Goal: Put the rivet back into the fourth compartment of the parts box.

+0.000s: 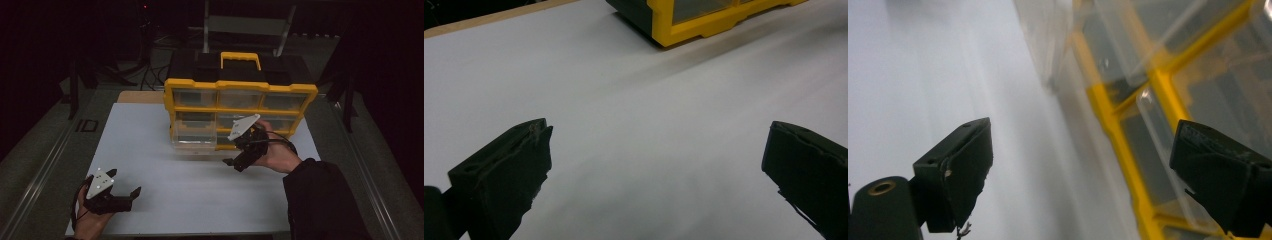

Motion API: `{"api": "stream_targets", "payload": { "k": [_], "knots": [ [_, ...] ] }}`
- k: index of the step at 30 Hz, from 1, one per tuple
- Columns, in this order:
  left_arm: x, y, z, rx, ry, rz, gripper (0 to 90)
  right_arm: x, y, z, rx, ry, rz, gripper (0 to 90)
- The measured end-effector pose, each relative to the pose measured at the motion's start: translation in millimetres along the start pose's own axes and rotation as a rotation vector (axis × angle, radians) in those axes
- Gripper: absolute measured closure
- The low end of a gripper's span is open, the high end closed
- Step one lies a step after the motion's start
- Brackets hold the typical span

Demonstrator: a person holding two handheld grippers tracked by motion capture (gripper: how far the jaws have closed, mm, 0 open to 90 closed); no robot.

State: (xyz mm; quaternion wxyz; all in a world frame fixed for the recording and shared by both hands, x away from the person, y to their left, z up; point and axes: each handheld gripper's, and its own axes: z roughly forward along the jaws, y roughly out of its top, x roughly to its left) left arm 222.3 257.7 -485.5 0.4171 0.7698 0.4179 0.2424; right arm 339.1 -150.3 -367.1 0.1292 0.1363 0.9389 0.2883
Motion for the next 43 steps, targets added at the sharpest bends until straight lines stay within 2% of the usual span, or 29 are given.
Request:
{"api": "stream_targets", "payload": {
  "k": [1,5,7,9,10,11,14,15,19,21,25,27,30,34,36,38,43],
  "knots": [
    [0.1,-0.1,-0.3,0.000,0.001,-0.001,0.3,1.4,-9.2,1.6,-0.001,-0.008,0.017,10.5],
    [0.9,-0.2,-0.8,-0.005,-0.001,-0.008,0.3,3.7,-22.0,3.4,-0.003,-0.016,0.046,10.5],
    [0.7,0.0,-0.6,-0.004,-0.001,-0.004,0.3,6.7,-37.3,5.9,-0.013,-0.025,0.078,10.5],
    [0.6,0.1,-0.7,-0.003,-0.001,-0.002,0.3,7.7,-42.4,6.8,-0.018,-0.029,0.089,10.5],
    [0.6,0.0,-0.6,-0.005,0.000,-0.005,0.3,9.3,-48.8,8.0,-0.030,-0.033,0.110,10.5],
    [0.9,0.0,-0.8,-0.006,0.001,-0.008,0.2,11.6,-59.0,9.8,-0.032,-0.053,0.132,10.5],
    [1.0,0.0,-1.1,-0.007,0.003,-0.008,0.3,13.1,-68.3,10.0,-0.042,-0.066,0.154,10.5],
    [1.0,-0.1,-1.1,-0.007,0.004,-0.008,0.3,14.2,-80.8,7.9,-0.071,-0.093,0.201,10.5],
    [1.3,-0.1,-1.6,-0.008,0.006,-0.008,0.3,18.2,-103.5,4.3,-0.110,-0.116,0.285,10.5],
    [1.5,-0.1,-1.9,-0.009,0.007,-0.009,0.3,22.3,-116.2,2.1,-0.110,-0.131,0.316,10.4],
    [2.1,-0.3,-3.1,-0.015,0.012,-0.014,0.3,33.5,-145.0,-4.6,-0.158,-0.170,0.396,10.4],
    [2.6,-0.3,-3.7,-0.020,0.016,-0.017,0.3,40.8,-160.5,-6.7,-0.182,-0.221,0.418,10.5],
    [3.3,-0.1,-4.9,-0.024,0.023,-0.018,0.3,47.0,-180.8,-10.1,-0.250,-0.275,0.480,10.4],
    [3.5,0.1,-6.2,-0.030,0.027,-0.016,0.3,49.4,-193.8,-16.0,-0.316,-0.337,0.518,10.5],
    [3.1,0.2,-7.0,-0.039,0.028,-0.018,0.2,50.3,-199.0,-18.7,-0.351,-0.336,0.541,10.5],
    [3.1,0.2,-7.7,-0.040,0.028,-0.016,0.2,52.4,-202.6,-19.6,-0.358,-0.352,0.539,10.5],
    [3.0,0.4,-7.8,-0.041,0.029,-0.013,0.3,54.3,-205.7,-20.3,-0.374,-0.352,0.536,10.4]
  ]
}}
